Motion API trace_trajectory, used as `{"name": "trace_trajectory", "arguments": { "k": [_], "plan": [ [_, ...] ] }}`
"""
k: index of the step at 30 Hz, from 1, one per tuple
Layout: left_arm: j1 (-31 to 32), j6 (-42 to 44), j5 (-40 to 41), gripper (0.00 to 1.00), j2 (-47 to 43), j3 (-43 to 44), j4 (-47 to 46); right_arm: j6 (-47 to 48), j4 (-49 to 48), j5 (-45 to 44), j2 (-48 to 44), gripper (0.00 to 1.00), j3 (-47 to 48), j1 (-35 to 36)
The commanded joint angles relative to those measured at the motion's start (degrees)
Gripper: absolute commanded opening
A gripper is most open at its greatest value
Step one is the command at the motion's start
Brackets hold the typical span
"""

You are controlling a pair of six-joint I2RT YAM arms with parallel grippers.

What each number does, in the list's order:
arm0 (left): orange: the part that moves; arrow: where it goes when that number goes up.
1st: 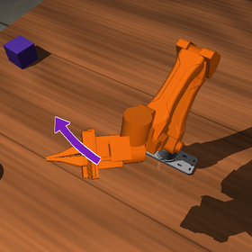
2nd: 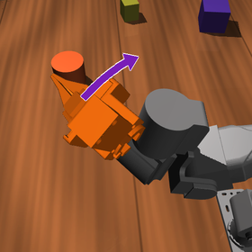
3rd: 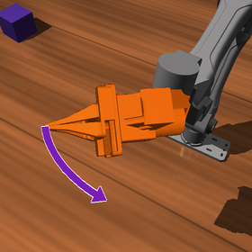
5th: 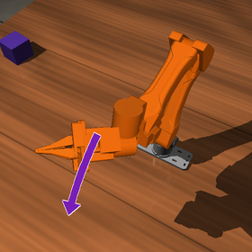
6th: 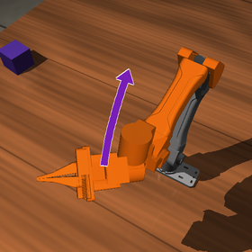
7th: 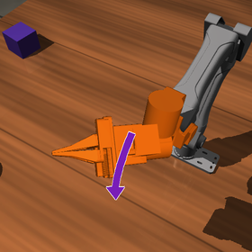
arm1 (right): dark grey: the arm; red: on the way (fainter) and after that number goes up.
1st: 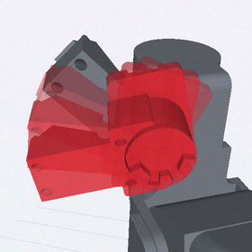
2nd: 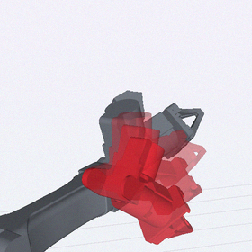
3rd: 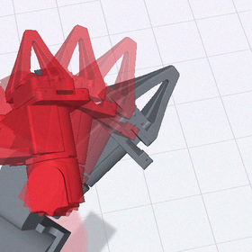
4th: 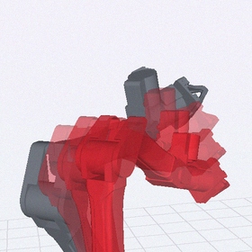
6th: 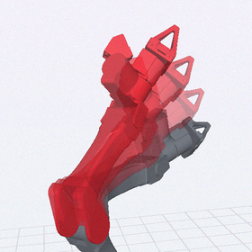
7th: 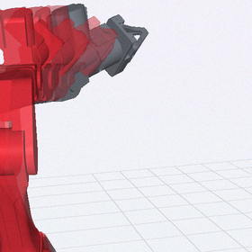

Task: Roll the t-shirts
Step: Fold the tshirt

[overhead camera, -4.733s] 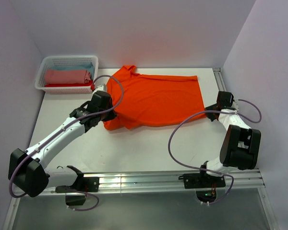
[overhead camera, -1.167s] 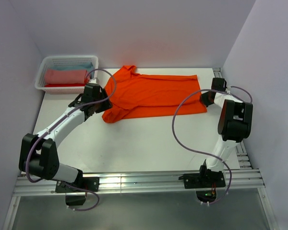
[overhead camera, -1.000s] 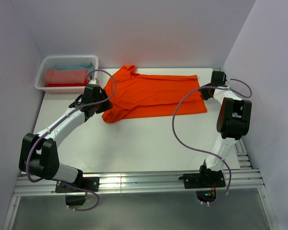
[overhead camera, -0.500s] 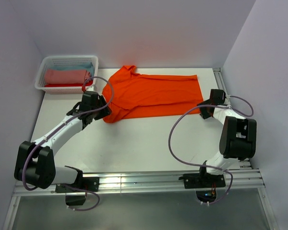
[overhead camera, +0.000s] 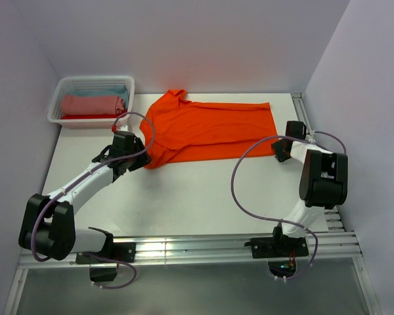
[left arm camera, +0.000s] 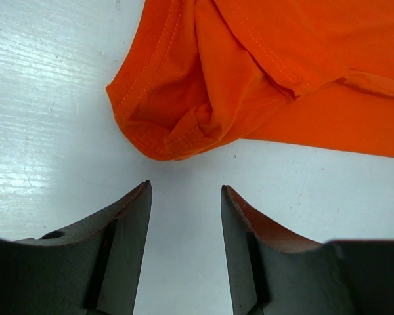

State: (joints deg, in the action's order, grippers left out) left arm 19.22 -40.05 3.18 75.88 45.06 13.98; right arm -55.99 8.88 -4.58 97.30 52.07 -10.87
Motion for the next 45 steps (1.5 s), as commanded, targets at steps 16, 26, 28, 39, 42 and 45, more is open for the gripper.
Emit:
{"name": "trace_trajectory", "arguments": {
  "k": [16, 26, 28, 39, 42, 45],
  "plan": [
    [-1.3, 0.7, 1.3, 0.63, 5.6, 0.1, -7.6, 0.2, 1.5, 0.1, 1.4, 0.0, 1.5, -1.9],
    [-1.3, 1.9, -1.2, 0.51, 11.8, 2.3, -9.5, 0.7, 0.6, 1.8, 1.5, 0.0, 0.8, -2.6],
    [-1.2, 2.3, -1.7, 0.46, 13.8, 3.5, -9.1, 0.9, 0.5, 1.8, 1.4, 0.0, 0.7, -2.7],
    [-2.3, 4.2, 10.1, 0.0, 16.5, 10.0, -1.4, 0.9, 0.3, 1.8, 0.7, 0.0, -0.1, -2.8],
    [-3.1, 4.5, 12.4, 0.0, 17.3, 12.0, 0.0, 0.6, -0.2, 1.5, 0.1, 0.0, -0.9, -3.0],
    [-3.1, 4.8, 13.2, 0.0, 18.1, 13.6, 0.8, 0.5, -0.7, 1.4, -0.6, 0.0, -1.7, -3.2]
  ]
}}
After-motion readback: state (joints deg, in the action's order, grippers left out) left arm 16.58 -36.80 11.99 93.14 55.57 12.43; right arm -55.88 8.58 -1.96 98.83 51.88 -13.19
